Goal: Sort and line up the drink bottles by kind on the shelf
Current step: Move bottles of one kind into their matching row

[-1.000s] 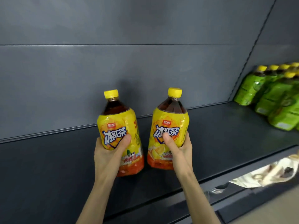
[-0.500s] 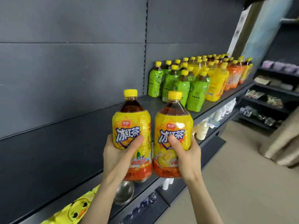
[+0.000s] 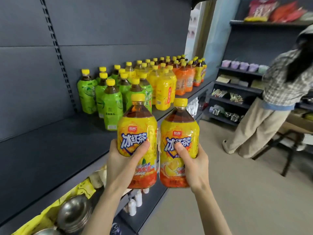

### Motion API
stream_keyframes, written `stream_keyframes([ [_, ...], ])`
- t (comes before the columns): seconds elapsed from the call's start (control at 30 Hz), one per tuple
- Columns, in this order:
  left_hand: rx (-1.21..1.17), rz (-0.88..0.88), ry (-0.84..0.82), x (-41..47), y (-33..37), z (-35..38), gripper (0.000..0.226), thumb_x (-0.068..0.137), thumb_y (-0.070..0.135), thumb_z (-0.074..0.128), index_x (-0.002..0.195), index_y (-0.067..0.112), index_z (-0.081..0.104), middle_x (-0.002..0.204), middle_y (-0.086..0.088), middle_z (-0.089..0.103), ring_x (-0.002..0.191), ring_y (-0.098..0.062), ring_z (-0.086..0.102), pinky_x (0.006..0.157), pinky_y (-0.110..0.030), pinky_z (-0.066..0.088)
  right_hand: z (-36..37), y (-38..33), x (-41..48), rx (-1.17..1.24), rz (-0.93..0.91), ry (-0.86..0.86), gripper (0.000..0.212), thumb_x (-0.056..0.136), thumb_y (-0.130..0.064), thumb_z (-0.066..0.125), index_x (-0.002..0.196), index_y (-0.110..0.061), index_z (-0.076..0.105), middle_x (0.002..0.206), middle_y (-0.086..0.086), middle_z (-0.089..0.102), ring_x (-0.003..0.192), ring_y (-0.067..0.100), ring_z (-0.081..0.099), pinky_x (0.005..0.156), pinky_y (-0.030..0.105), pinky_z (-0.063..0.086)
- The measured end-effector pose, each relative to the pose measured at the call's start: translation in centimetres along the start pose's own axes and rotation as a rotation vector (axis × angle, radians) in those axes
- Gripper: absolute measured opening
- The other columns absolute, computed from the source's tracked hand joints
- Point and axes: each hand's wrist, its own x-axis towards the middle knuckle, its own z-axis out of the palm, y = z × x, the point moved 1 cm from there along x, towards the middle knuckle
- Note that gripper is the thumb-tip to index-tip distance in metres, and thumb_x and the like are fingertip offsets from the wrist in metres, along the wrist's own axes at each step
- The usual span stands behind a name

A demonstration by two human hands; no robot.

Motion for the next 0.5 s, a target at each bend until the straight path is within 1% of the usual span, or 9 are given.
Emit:
stream_keyframes([
  [0.03, -0.015, 0.009, -0.006, 1.0, -0.1, 1.4, 0.077, 0.044, 0.069, 0.069, 0.108, 0.030, 0.055, 0.097, 0.013, 0.068, 0.083, 0.000, 0.065, 0.070, -0.024, 0.050, -0.7, 0.1, 1.5, 0.009, -0.008, 0.005, 0.067, 0.050, -0.061, 0.073, 0.100, -0.017, 0.065, 0.087, -0.002, 0.075, 0.079, 0.016, 0.073, 0.069, 0.032, 0.058],
  [0.13, -0.056, 0.020, -0.007, 4.3, -0.8, 6.0, 0.076, 0.045, 0.067, 0.072, 0.110, 0.032, 0.056, 0.100, 0.012, 0.069, 0.090, -0.008, 0.067, 0.077, -0.033, 0.054, -2.5, 0.3, 6.3, 0.012, -0.029, 0.020, 0.066, 0.050, -0.060, 0.073, 0.100, -0.017, 0.065, 0.087, -0.002, 0.075, 0.078, 0.015, 0.073, 0.065, 0.027, 0.057],
  [0.3, -0.089, 0.005, -0.050, 11.2, -2.0, 15.0, 0.077, 0.044, 0.066, 0.072, 0.111, 0.032, 0.056, 0.102, 0.009, 0.069, 0.091, -0.012, 0.068, 0.076, -0.036, 0.056, -5.8, 0.8, 16.7, -0.050, -0.039, 0.059, 0.064, 0.049, -0.061, 0.074, 0.096, -0.018, 0.066, 0.087, -0.002, 0.075, 0.079, 0.016, 0.072, 0.071, 0.035, 0.058],
  [0.4, -0.114, 0.011, -0.078, 15.3, -2.3, 20.1, 0.079, 0.044, 0.067, 0.071, 0.114, 0.032, 0.056, 0.104, 0.008, 0.069, 0.091, -0.011, 0.068, 0.075, -0.034, 0.055, -8.0, 1.2, 22.5, -0.076, -0.043, 0.093, 0.060, 0.051, -0.062, 0.074, 0.094, -0.020, 0.066, 0.087, -0.002, 0.075, 0.080, 0.017, 0.072, 0.076, 0.042, 0.059],
  [0.5, -0.125, 0.034, -0.112, 18.3, -2.2, 25.1, 0.083, 0.045, 0.067, 0.071, 0.118, 0.031, 0.055, 0.105, 0.011, 0.068, 0.089, -0.007, 0.068, 0.071, -0.026, 0.054, -10.3, 1.5, 27.4, -0.074, -0.037, 0.134, 0.059, 0.052, -0.062, 0.074, 0.093, -0.021, 0.067, 0.087, -0.003, 0.075, 0.081, 0.017, 0.072, 0.077, 0.042, 0.058],
])
